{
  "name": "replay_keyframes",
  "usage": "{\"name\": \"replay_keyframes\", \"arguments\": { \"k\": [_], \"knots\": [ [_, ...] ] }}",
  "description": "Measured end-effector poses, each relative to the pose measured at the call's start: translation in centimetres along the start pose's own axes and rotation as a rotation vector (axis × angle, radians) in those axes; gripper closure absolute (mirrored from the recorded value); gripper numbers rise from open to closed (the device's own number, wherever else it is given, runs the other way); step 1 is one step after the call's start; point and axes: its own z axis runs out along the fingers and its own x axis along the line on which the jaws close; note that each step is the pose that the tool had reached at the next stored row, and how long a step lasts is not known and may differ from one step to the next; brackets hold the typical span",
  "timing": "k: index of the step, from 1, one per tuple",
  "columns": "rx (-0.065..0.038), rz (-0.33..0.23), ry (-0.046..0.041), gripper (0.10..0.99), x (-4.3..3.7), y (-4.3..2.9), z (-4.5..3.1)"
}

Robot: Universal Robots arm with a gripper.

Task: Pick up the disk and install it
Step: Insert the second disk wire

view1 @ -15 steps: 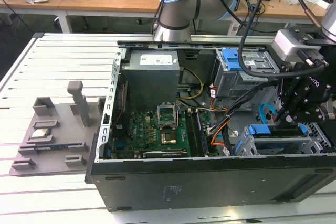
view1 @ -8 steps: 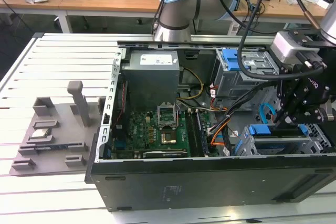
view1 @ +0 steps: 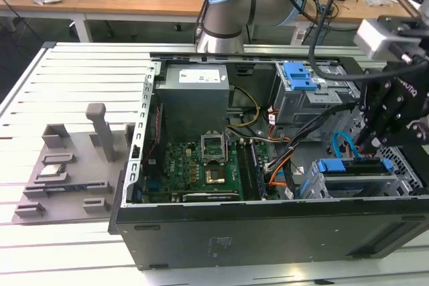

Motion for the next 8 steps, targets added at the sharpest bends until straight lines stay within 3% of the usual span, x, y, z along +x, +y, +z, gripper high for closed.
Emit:
{"name": "replay_keyframes", "arguments": {
  "k": [2,5,8],
  "knots": [
    [0.0,0.0,0.0001,0.98,-0.13,0.05,-0.98],
    [0.0,0.0,0.0,0.98,-0.17,0.09,-1.85],
    [0.0,0.0,0.0,0.98,-0.16,0.1,-1.95]
  ]
}}
